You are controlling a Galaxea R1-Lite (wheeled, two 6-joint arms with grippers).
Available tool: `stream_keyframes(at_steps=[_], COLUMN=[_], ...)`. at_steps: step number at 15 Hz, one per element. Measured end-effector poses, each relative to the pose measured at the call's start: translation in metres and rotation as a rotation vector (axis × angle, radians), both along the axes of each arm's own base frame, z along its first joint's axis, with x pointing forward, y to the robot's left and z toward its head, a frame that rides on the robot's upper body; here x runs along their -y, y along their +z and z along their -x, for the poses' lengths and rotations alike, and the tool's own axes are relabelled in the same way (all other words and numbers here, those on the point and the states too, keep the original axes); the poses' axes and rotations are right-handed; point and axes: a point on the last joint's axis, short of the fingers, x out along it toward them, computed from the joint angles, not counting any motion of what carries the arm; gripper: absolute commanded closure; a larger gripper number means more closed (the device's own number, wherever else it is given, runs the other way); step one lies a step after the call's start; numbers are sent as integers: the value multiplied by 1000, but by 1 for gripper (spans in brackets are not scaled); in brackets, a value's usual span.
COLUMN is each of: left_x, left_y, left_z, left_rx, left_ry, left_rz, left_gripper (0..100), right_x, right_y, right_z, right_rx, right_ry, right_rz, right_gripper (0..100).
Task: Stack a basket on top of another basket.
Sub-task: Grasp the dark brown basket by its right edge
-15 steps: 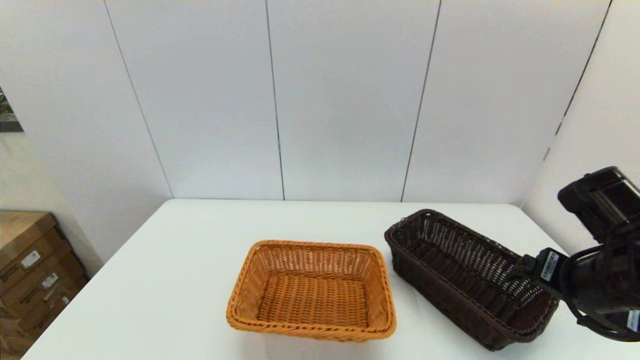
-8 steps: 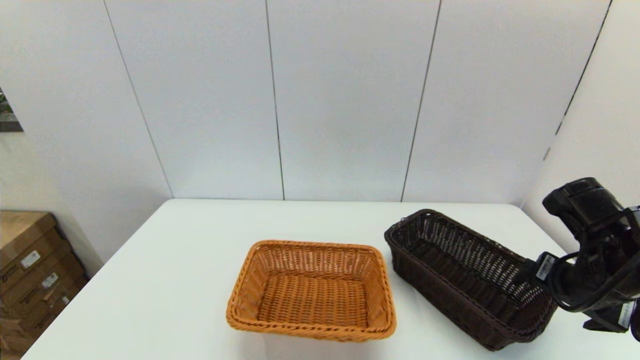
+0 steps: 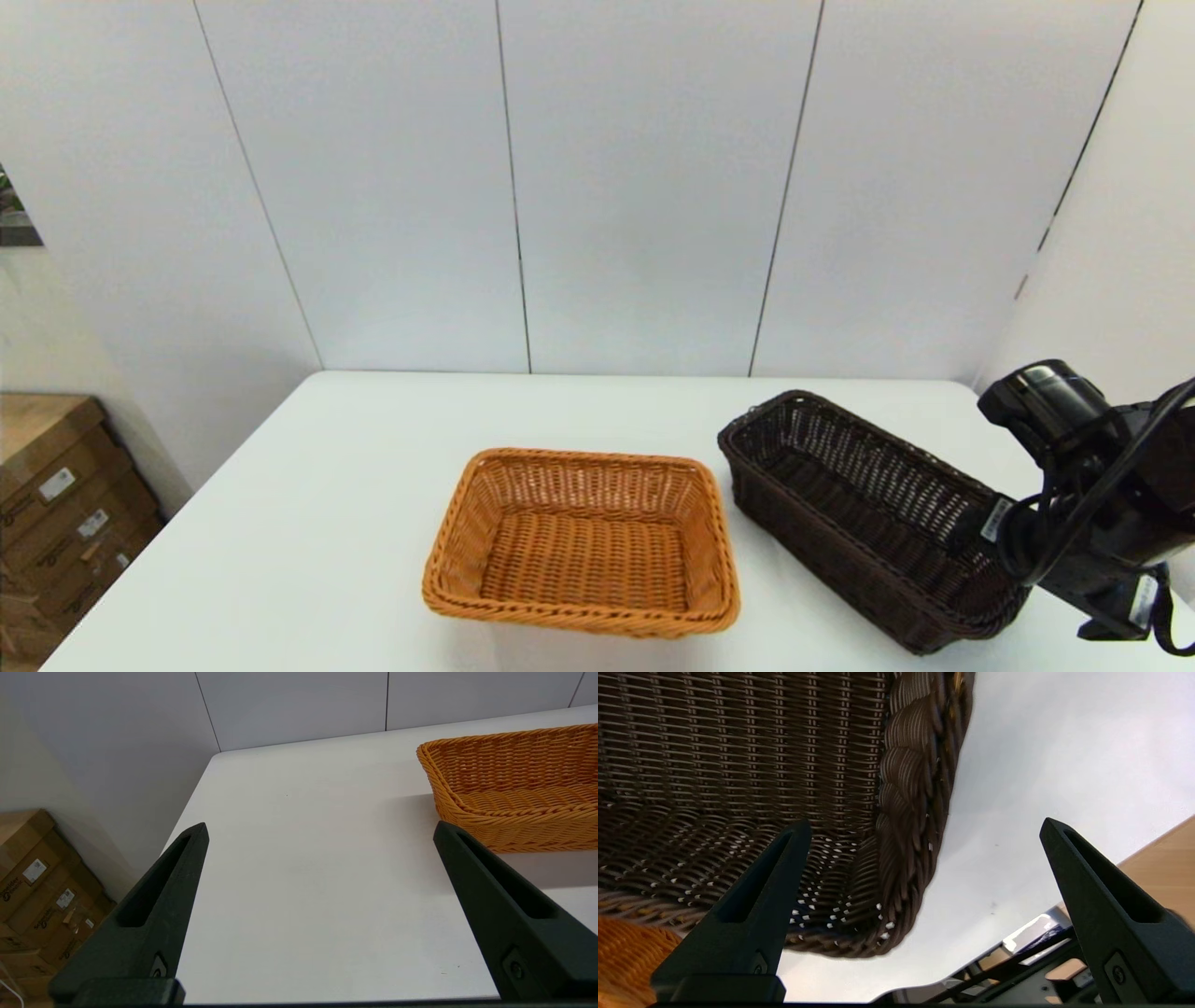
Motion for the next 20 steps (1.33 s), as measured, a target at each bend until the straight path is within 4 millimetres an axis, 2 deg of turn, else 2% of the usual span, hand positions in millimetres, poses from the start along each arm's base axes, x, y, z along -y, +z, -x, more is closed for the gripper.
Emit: stream_keyframes(at_steps=[8,15,20], left_x=[0,0,0], left_y=[0,0,0], left_z=[0,0,0], left_rx=[0,1,1], left_ry=[0,0,0], left_rz=[0,0,0], left_gripper=[0,0,0], right_x=[-3,-1,15], right_y=[-31,-38,-43], right_z=[-8,-29,-36], right_rx=[-43,-22,-36], right_ry=[-15,-63,-109], right_rz=[-24,-38,-31], right_gripper=[0,0,0])
